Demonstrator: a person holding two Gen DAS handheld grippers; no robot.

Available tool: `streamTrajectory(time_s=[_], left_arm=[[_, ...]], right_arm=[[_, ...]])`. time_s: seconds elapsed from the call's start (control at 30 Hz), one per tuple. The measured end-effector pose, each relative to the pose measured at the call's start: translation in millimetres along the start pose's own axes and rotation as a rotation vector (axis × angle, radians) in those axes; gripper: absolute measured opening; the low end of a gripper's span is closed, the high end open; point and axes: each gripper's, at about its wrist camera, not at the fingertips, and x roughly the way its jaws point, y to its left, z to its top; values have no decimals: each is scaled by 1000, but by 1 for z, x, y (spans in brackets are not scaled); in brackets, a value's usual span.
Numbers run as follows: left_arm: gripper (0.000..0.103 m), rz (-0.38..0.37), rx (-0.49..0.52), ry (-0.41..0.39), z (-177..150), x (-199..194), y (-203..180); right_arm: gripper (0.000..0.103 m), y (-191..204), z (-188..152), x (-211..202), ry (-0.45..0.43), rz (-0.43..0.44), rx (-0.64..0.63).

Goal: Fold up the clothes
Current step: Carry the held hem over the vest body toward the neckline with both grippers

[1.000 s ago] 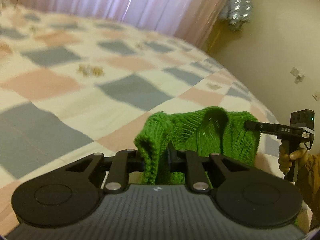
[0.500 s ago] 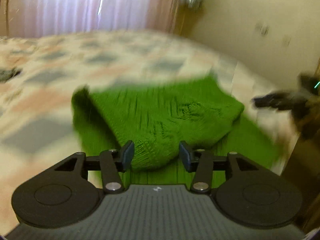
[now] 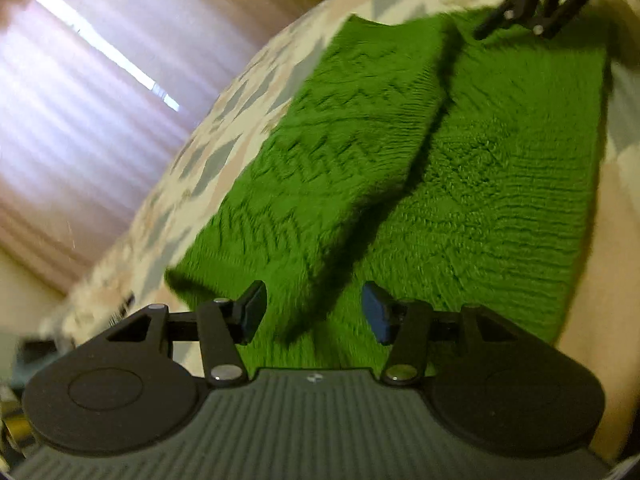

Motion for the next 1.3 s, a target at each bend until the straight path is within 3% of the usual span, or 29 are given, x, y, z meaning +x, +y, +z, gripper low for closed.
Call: streamTrajectory(time_s=[0.07, 0.17, 0.23, 0.27, 0.3, 0.4, 0.57, 0.67, 0.8, 0.97, 1.17, 1.3], left_arm=[[51, 6, 44, -1, 4, 12, -1], [49, 9, 93, 12, 8, 31, -1], [31, 13, 123, 32, 7, 41, -2], [16, 16, 136, 43, 6, 45, -2], [13, 21, 141, 47, 5, 45, -2], [8, 36, 92, 29, 2, 26, 3], [8, 44, 16, 5, -12, -23, 2], [9, 38, 17, 24, -23, -32, -16], [9, 72, 26, 38, -28, -28, -37], [9, 77, -56, -1, -25, -45, -24], [8, 39, -31, 27, -32, -44, -40], [12, -13, -106, 19, -36, -57, -27]], right_arm=[[58, 12, -4, 16, 2, -25, -147], [58, 19, -9, 34, -26, -32, -271], [56, 21, -10, 45, -45, -46, -333], [43, 21, -11, 50, -52, -46, -358], [9, 22, -11, 52, -55, -45, -382], [10, 24, -11, 44, -71, -65, -428], [10, 21, -9, -20, -145, -78, -324], [10, 35, -20, -42, -127, -53, -297], [10, 64, -43, -37, -63, -35, -328], [9, 58, -36, -55, -88, -92, -244], [10, 72, -40, -52, -26, -41, -274], [12, 72, -39, -56, -3, -28, -253]])
